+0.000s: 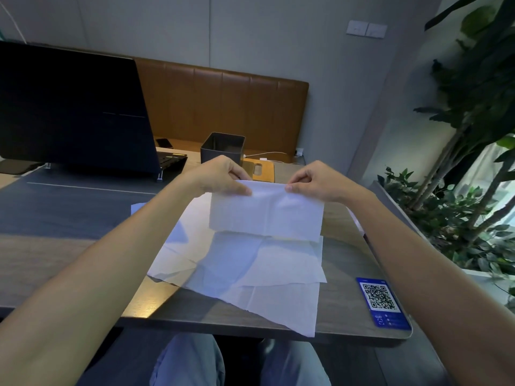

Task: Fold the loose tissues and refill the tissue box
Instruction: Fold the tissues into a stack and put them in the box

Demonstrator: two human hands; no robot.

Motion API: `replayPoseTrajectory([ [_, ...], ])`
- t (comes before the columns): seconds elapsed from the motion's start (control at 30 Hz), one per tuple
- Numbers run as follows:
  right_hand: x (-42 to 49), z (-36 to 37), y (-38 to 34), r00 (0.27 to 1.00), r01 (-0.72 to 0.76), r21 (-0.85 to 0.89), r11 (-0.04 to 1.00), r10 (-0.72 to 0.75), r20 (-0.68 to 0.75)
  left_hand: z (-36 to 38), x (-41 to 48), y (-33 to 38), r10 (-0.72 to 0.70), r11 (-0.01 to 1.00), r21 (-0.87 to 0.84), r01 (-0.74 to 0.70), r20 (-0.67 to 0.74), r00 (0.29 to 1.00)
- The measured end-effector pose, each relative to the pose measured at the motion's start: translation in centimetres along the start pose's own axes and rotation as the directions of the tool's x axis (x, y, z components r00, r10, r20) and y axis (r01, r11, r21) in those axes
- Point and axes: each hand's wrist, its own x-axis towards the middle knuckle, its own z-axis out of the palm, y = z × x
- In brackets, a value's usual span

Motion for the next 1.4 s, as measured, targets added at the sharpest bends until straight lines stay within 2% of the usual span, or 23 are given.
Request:
replayPoseTrajectory([
  [0.33, -0.1, 1.8, 1.0, 0.99, -0.097, 0.0, 0.995, 0.097, 0.098, 1.1, 0.3, -2.7, -0.155, 0.986, -0.047, 0.158, 0.068, 0.986],
  [0.43, 0.3, 3.4, 2.0, 0.985, -0.14, -0.063, 0.988, 0.145, 0.091, 2.0, 0.8, -4.0, -0.151, 0.982, 0.118, 0.146, 0.029, 0.988],
  [0.53, 0.5, 5.1, 2.9, 0.982, -0.174, -0.141, 0.975, 0.183, 0.05, 3.2, 0.6, -4.6, -0.103, 0.94, 0.317, 0.121, -0.076, 0.992],
  [0.6, 0.4, 6.3, 2.8, 0.979, -0.192, -0.243, 0.951, 0.202, 0.017, 4.6, 0.2, -4.4, 0.004, 0.854, 0.512, 0.087, -0.174, 0.985],
  [0.67, -0.2, 7.7, 2.0, 0.986, -0.161, -0.326, 0.932, 0.165, -0.016, 6.5, -0.2, -4.3, 0.149, 0.773, 0.635, 0.011, -0.198, 0.969],
  [0.73, -1.1, 9.5, 1.0, 0.997, -0.071, -0.316, 0.946, 0.071, -0.011, 8.8, -0.5, -4.3, 0.255, 0.767, 0.63, -0.118, -0.132, 0.958],
  [0.8, -1.9, 11.3, 0.7, 1.0, 0.004, -0.303, 0.953, 0.002, 0.02, 10.9, -0.9, -4.4, 0.27, 0.77, 0.608, -0.193, -0.037, 0.962],
  [0.93, -4.0, 12.9, 1.9, 0.994, -0.067, -0.251, 0.966, 0.086, 0.066, 11.9, -2.0, -4.8, 0.02, 0.795, 0.597, -0.102, 0.142, 0.99],
  [1.13, -6.4, 10.1, 4.1, 0.959, -0.184, -0.334, 0.924, 0.244, 0.146, 8.6, -3.7, -6.6, -0.16, 0.758, 0.652, 0.005, 0.177, 0.971],
  [1.2, -6.3, 9.2, 4.2, 0.96, -0.22, -0.292, 0.931, 0.259, 0.104, 7.9, -3.6, -6.7, -0.192, 0.736, 0.676, 0.022, 0.177, 0.965],
  [1.3, -4.9, 8.4, 4.3, 0.965, -0.263, -0.234, 0.936, 0.258, -0.052, 8.2, -3.3, -5.6, -0.08, 0.794, 0.607, -0.027, 0.149, 0.986],
  [1.4, -3.1, 8.1, 4.6, 0.947, -0.308, -0.296, 0.904, 0.32, -0.01, 9.7, -3.1, -4.2, 0.05, 0.822, 0.554, -0.129, 0.154, 0.987],
])
